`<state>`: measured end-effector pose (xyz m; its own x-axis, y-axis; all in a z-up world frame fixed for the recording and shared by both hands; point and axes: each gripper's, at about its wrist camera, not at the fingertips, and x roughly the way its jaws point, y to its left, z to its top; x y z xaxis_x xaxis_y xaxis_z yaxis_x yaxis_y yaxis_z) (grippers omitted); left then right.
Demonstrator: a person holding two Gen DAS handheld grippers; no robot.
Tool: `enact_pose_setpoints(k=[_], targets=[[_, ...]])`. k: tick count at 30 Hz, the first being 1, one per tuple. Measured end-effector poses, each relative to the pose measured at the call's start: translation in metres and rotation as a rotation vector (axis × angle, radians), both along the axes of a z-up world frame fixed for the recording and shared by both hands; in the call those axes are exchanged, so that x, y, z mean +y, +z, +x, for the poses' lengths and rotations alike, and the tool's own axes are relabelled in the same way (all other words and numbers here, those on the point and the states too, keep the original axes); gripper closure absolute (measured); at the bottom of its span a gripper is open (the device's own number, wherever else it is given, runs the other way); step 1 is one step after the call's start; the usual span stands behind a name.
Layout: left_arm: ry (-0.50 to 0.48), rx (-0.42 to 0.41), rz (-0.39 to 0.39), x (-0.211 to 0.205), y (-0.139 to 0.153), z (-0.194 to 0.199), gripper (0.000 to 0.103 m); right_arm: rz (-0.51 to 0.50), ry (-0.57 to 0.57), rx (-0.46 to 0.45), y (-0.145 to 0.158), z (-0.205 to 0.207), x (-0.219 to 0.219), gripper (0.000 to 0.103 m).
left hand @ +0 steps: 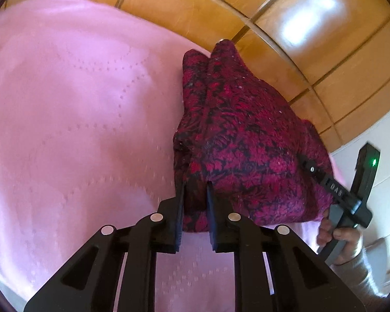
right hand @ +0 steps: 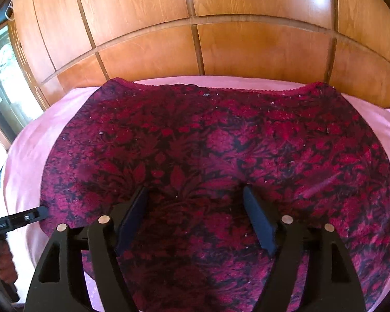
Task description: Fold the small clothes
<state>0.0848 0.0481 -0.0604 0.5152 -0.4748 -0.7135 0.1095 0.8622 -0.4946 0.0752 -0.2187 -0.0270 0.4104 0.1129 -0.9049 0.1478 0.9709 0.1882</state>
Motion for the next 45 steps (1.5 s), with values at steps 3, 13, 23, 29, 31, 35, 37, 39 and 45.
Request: enact_pose_setpoints(k=[3,13,23,29,31,35,37,39,45], targets=[[0.003,-0.058,0.087,-0.009,0.018,-0.004,0.088,0.002,-0.006,-0.003,-0.004,0.001,0.003,0.029],[-0.007,-0.084,0.019,-0.012,0.05,0.072,0.065,-0.002,-0.004,-0.022,-0.002,-0.002,0.002,0.027],[0.037,0.021,-0.007,-0.024,0.032,0.15,0.09,-0.016,-0.003,-0.035,-0.001,-0.003,0.003,0.024],[0.103,0.006,0.119,-0.037,0.017,0.144,0.089,-0.023,0.001,-0.034,-0.003,-0.003,0.005,0.024],[0.129,-0.026,0.167,-0.041,0.03,0.136,0.081,-0.02,0.003,-0.031,-0.003,-0.003,0.004,0.024],[0.155,-0.15,0.29,-0.053,0.06,0.105,0.07,-0.006,0.001,-0.027,-0.002,-0.001,0.002,0.023],[0.146,-0.216,0.314,-0.06,0.074,0.087,0.07,0.009,0.003,-0.027,0.002,-0.001,0.001,0.019],[0.127,-0.271,0.335,-0.068,0.086,0.07,0.07,0.024,0.002,-0.027,0.007,0.0,-0.001,0.016],[0.052,-0.353,0.386,-0.094,0.095,0.038,0.07,0.044,-0.075,-0.053,0.03,-0.014,-0.03,0.014]])
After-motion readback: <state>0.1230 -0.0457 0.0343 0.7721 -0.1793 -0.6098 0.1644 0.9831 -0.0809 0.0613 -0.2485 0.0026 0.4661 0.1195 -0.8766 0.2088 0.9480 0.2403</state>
